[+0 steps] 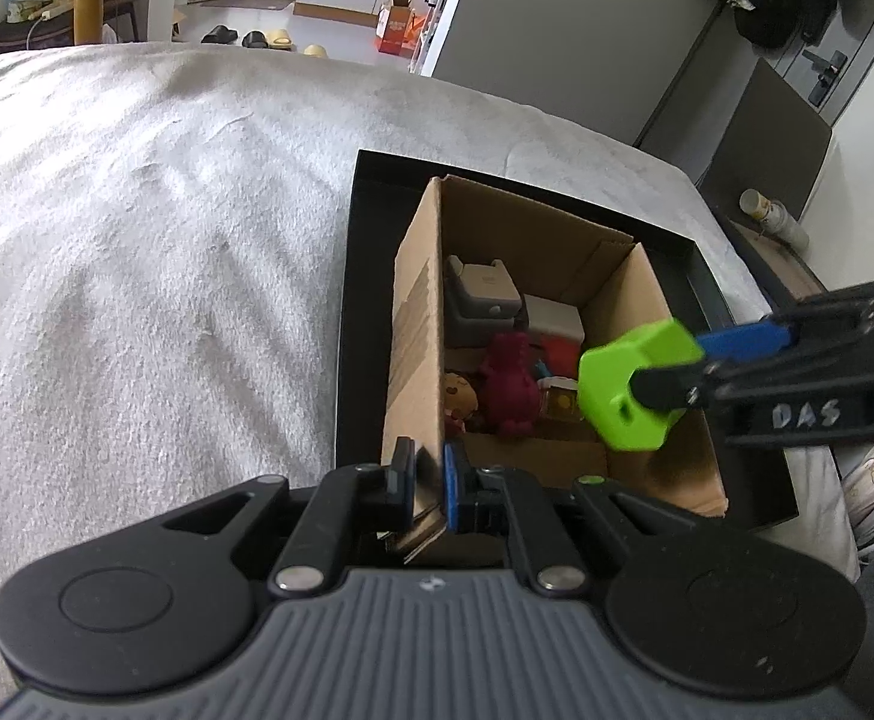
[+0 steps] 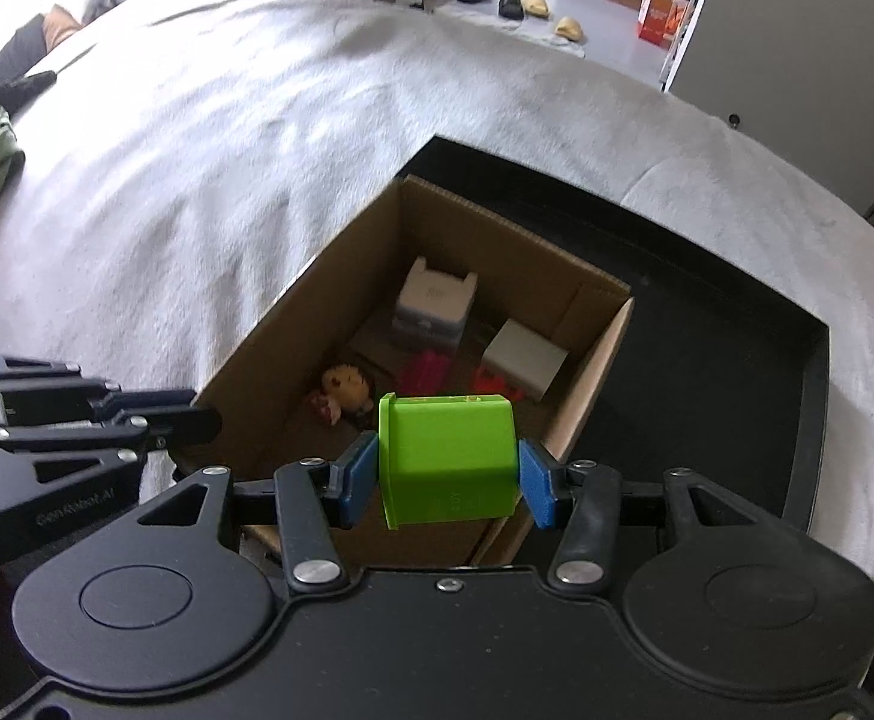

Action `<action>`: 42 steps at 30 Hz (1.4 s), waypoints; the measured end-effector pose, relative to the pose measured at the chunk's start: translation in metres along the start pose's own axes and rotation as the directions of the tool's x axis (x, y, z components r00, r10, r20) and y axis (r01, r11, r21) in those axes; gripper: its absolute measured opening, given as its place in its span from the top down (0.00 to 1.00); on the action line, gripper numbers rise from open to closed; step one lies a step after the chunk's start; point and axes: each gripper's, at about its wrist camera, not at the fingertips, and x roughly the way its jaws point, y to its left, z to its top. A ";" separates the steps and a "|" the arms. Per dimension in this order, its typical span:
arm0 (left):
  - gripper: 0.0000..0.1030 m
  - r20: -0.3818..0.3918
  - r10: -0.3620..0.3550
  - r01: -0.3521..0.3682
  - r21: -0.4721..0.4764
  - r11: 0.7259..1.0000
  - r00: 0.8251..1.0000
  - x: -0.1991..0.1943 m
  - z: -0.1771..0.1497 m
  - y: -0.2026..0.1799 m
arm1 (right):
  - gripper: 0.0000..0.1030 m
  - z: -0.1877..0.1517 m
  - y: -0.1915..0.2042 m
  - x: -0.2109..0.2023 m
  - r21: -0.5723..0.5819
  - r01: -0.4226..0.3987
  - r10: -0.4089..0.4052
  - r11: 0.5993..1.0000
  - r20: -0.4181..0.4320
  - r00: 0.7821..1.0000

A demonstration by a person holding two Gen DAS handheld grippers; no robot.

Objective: Organize rigid objects
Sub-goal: 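Lift the green cube with the right gripper and carry it over the box, then lower the cube into the box and open the right gripper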

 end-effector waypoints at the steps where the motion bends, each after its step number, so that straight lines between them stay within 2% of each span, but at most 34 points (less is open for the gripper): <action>1: 0.92 0.000 -0.001 0.001 -0.001 1.000 1.000 0.000 0.000 0.000 | 0.52 -0.001 0.001 0.003 -0.004 -0.001 0.001 1.000 -0.011 1.000; 9: 0.91 0.003 -0.007 0.007 -0.012 1.000 1.000 -0.001 0.000 0.002 | 0.52 -0.006 0.019 0.025 -0.086 0.052 -0.060 0.995 -0.090 0.994; 16: 0.91 0.005 -0.003 0.003 -0.007 1.000 1.000 -0.002 0.000 -0.001 | 0.52 -0.007 0.021 0.044 -0.089 0.065 -0.077 0.994 -0.136 0.988; 22: 0.91 -0.002 0.005 -0.005 -0.002 1.000 1.000 -0.002 0.000 -0.001 | 0.52 -0.007 0.023 0.050 -0.080 0.061 -0.072 0.995 -0.142 0.987; 28: 0.91 -0.012 0.019 -0.019 0.012 1.000 1.000 0.001 0.001 -0.004 | 0.50 -0.004 0.010 0.039 -0.011 0.029 -0.030 1.000 -0.107 0.994; 38: 0.91 -0.037 0.065 -0.064 0.038 0.997 0.997 0.001 0.006 -0.013 | 0.49 -0.008 -0.021 -0.011 0.105 -0.030 0.030 0.994 -0.003 1.000; 42: 0.91 -0.043 0.071 -0.070 0.019 0.997 0.997 -0.003 0.009 -0.018 | 0.43 -0.015 -0.039 -0.031 0.166 -0.038 0.031 0.985 0.043 0.999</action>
